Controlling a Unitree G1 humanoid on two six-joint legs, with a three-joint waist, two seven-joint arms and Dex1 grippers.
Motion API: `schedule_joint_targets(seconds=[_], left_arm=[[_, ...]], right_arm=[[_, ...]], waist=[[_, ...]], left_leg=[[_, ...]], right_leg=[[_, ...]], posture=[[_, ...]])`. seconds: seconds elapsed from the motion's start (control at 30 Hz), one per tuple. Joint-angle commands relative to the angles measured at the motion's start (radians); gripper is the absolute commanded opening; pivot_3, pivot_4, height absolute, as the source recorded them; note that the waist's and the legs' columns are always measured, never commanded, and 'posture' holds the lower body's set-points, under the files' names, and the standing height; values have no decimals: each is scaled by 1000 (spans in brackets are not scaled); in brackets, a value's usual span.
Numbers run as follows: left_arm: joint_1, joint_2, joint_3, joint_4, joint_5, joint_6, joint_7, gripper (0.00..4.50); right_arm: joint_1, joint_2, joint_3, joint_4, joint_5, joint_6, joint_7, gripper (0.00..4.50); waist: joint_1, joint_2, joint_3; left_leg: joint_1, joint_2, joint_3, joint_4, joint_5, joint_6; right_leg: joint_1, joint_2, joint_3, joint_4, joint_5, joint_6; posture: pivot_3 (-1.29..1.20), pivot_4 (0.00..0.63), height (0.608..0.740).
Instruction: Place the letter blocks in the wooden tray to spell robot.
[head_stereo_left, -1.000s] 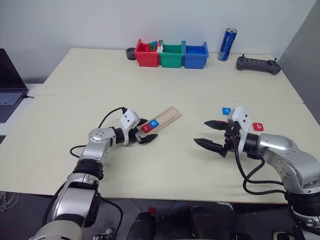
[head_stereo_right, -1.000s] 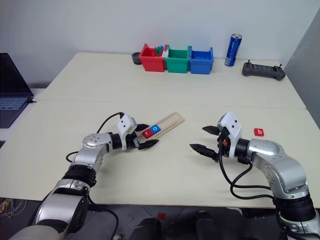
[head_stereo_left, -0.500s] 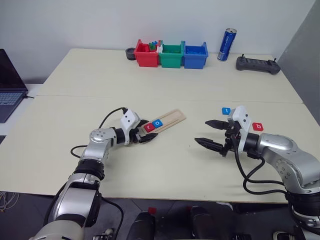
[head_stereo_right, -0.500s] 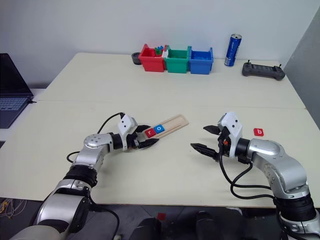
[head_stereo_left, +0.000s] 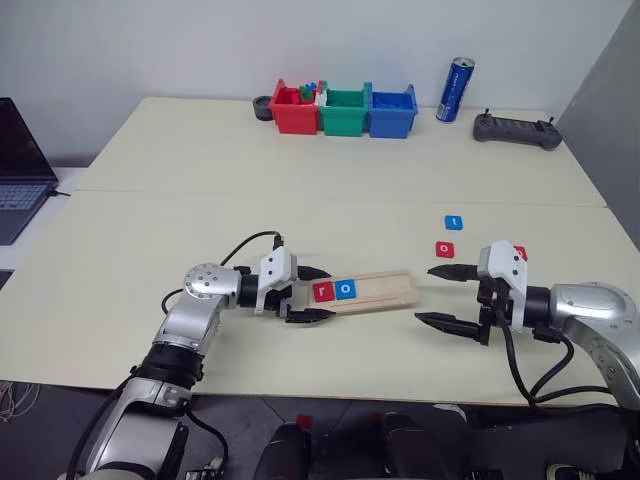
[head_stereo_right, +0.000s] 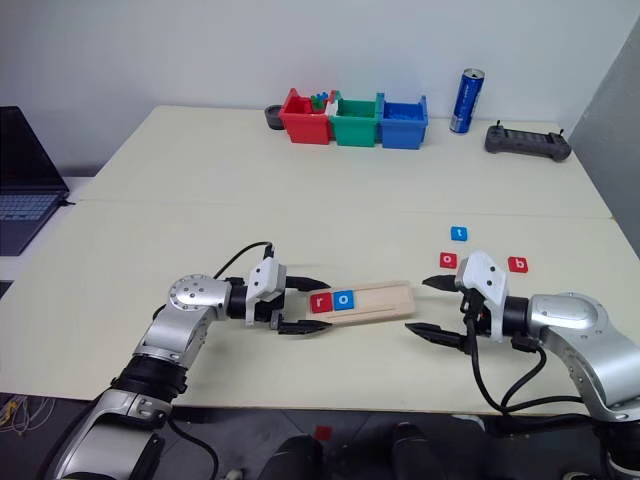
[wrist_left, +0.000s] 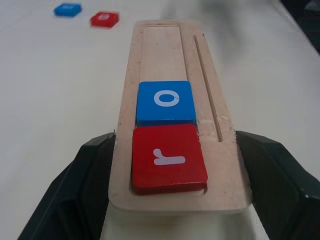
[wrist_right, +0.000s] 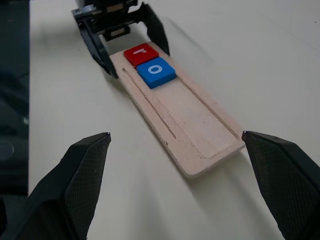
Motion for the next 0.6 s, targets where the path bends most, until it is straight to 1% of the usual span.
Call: schedule_joint_targets(seconds=[0.03, 0.27, 0.6], left_arm=[[-42, -12, -32, 21, 2, -55, -48, 3388], [-86, -45, -61, 159, 36, -157, -76, 3388], [-92, -89, -58, 244, 58, -244, -56, 3388]], right_arm=[[7, -23, -13, 13, -12, -78, 68, 4500], [-44, -11, 6, 58, -27, -107, 85, 4500], [-33, -6, -3, 47, -22, -98, 68, 4500]], waist=[[-1, 0, 0], [-3, 0, 0], [-1, 0, 0]], left_leg=[[0, 0, 0, 0, 0, 0], [0, 0, 0, 0, 0, 0], [0, 0, 0, 0, 0, 0]], right_leg=[[0, 0, 0, 0, 0, 0], [0, 0, 0, 1, 0, 0], [0, 0, 0, 1, 0, 0]], posture=[[0, 150, 740], [0, 150, 740], [0, 150, 740]])
